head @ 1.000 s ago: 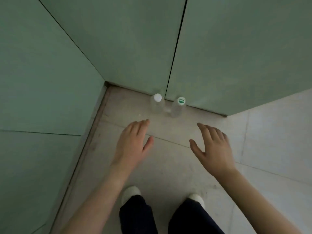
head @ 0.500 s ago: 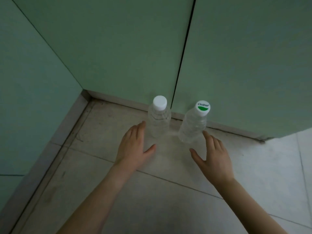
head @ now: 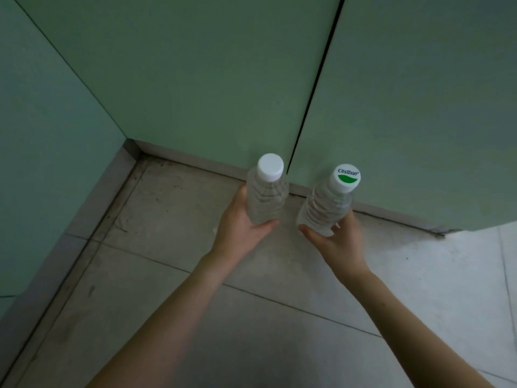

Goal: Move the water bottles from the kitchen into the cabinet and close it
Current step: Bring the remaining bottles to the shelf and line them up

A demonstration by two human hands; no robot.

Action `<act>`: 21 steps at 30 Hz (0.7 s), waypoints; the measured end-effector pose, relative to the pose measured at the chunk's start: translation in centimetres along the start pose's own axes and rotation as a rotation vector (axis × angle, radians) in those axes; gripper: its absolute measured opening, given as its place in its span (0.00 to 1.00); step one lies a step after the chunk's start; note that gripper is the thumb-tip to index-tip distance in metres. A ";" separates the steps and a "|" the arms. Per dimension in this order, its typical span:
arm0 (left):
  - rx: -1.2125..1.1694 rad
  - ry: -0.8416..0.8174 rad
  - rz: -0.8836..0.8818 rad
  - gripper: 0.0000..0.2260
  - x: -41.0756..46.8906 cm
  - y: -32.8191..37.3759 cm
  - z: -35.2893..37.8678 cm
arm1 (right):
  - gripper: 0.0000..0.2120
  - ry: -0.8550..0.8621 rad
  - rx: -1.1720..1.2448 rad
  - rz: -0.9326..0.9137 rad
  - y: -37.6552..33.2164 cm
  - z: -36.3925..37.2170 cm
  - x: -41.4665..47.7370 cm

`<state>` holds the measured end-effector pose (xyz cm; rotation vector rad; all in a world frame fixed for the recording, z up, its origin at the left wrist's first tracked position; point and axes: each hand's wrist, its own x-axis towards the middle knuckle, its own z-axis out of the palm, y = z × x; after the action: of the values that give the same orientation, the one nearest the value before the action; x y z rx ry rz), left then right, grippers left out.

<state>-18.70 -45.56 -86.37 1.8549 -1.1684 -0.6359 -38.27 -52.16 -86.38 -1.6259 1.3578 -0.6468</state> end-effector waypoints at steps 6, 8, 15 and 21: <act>0.013 0.051 -0.144 0.31 -3.5 0.2 -0.6 | 0.33 0.061 0.042 0.109 -0.6 -0.2 -4.4; 0.021 0.036 -0.212 0.32 -5.8 0.4 -1.1 | 0.34 0.054 0.049 0.148 -1.2 -0.5 -7.0; 0.069 -0.059 -0.418 0.28 -15.6 6.2 -5.7 | 0.28 -0.086 -0.021 0.214 -6.6 -3.6 -15.9; 0.032 -0.132 -0.560 0.23 -21.8 19.6 -16.0 | 0.27 -0.158 -0.061 0.322 -20.2 -11.9 -22.8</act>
<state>-25.40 -24.19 -61.62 2.2095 -0.7302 -1.0650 -44.30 -34.00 -59.83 -1.4288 1.4897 -0.2826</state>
